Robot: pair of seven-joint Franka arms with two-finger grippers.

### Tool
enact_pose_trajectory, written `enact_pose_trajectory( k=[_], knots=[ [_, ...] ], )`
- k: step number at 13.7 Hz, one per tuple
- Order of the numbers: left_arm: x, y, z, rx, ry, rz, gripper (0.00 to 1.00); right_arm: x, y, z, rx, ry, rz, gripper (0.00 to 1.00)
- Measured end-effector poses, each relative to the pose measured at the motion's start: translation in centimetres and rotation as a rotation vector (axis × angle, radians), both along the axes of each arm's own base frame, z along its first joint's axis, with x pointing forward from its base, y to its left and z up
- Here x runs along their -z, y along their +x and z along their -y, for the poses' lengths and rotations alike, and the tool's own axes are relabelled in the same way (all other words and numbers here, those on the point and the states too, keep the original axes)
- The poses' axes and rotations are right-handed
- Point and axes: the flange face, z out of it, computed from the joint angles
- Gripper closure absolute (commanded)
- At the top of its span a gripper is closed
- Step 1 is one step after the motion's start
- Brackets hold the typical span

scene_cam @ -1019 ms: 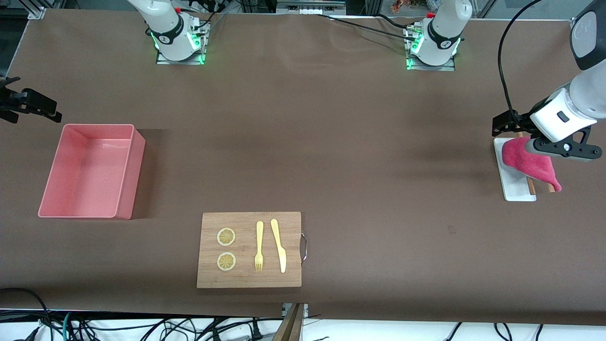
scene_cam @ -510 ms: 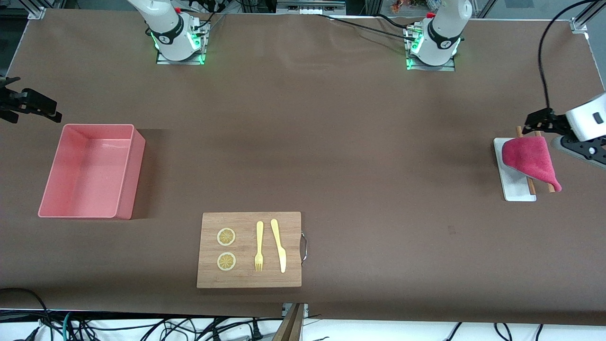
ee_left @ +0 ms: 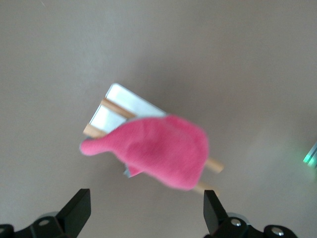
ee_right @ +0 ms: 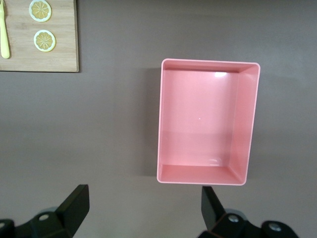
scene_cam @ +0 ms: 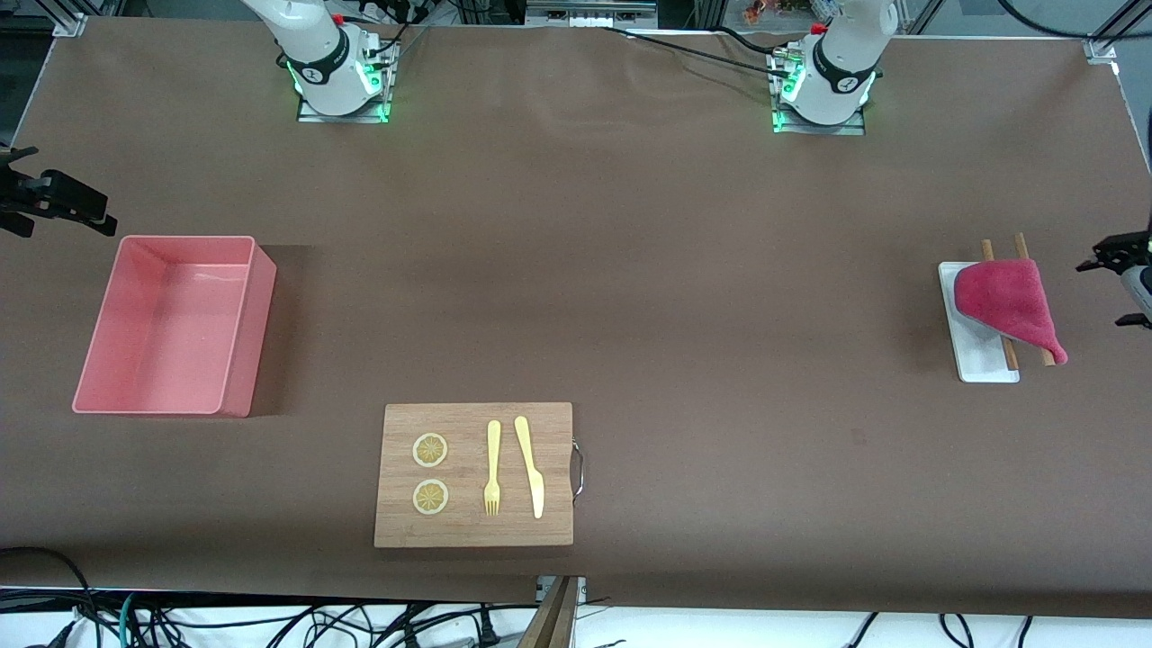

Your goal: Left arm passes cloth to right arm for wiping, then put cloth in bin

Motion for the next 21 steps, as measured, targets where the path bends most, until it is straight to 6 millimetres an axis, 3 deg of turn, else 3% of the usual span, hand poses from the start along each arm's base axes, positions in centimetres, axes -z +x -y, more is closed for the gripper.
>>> enact_pose_trajectory(
  k=[2,4,8,11,17,19,21],
  knots=[
    [2.5,0.3,-4.6,0.127,-0.024,0.044,0.00,0.0,0.0,0.0,0.000,0.000,0.001,0.00],
    [2.9,0.7,-6.9,0.254,-0.041,0.103,0.00,0.1,0.1,0.0,0.000,0.000,-0.001,0.00],
    [2.5,1.7,-5.9,0.473,-0.104,0.142,0.00,0.9,0.5,0.0,0.000,0.001,-0.014,0.00],
    [3.2,1.9,-5.4,0.628,-0.144,0.138,0.00,1.7,0.8,0.0,0.000,0.002,-0.029,0.00],
    [11.3,2.7,-4.9,0.690,-0.225,0.085,0.00,3.9,1.4,-0.1,-0.007,0.005,-0.060,0.00],
    [12.8,2.8,-4.9,0.694,-0.238,0.076,0.00,4.2,1.4,-0.3,-0.011,0.006,-0.066,0.00],
    [13.6,2.8,-4.8,0.698,-0.245,0.072,0.19,4.7,1.5,-0.3,-0.011,0.006,-0.075,0.00]
  ],
)
